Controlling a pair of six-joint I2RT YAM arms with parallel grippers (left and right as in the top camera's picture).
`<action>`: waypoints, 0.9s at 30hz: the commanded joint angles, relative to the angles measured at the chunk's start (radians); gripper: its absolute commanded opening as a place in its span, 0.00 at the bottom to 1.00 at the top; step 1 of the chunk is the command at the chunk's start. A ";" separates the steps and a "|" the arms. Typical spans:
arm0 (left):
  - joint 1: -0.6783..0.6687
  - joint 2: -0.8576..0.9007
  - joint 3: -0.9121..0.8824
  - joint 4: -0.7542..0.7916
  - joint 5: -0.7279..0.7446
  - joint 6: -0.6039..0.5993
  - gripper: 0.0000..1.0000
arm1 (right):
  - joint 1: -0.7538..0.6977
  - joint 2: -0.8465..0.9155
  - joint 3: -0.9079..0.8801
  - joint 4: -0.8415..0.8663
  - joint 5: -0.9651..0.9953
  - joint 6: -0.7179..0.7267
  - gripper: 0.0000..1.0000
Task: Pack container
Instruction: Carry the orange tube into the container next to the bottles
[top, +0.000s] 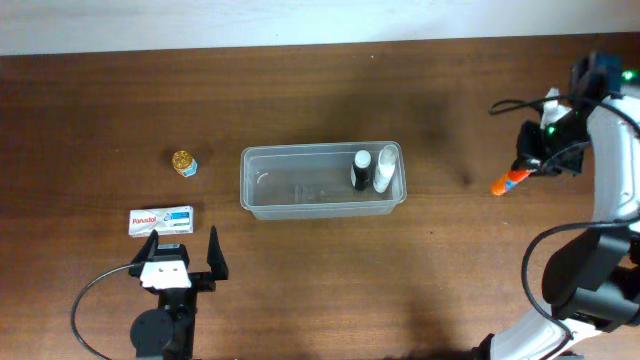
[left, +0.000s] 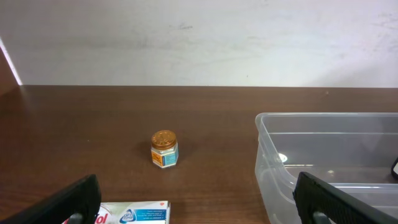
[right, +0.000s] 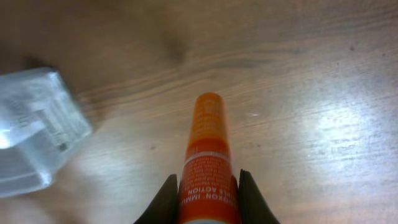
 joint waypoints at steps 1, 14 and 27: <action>0.004 -0.009 -0.001 -0.008 -0.003 0.015 0.99 | 0.055 -0.016 0.124 -0.062 -0.064 -0.034 0.13; 0.004 -0.009 -0.001 -0.008 -0.003 0.015 0.99 | 0.294 -0.062 0.406 -0.212 -0.064 -0.033 0.14; 0.004 -0.009 -0.001 -0.008 -0.003 0.015 0.99 | 0.538 -0.080 0.408 -0.211 -0.104 -0.033 0.17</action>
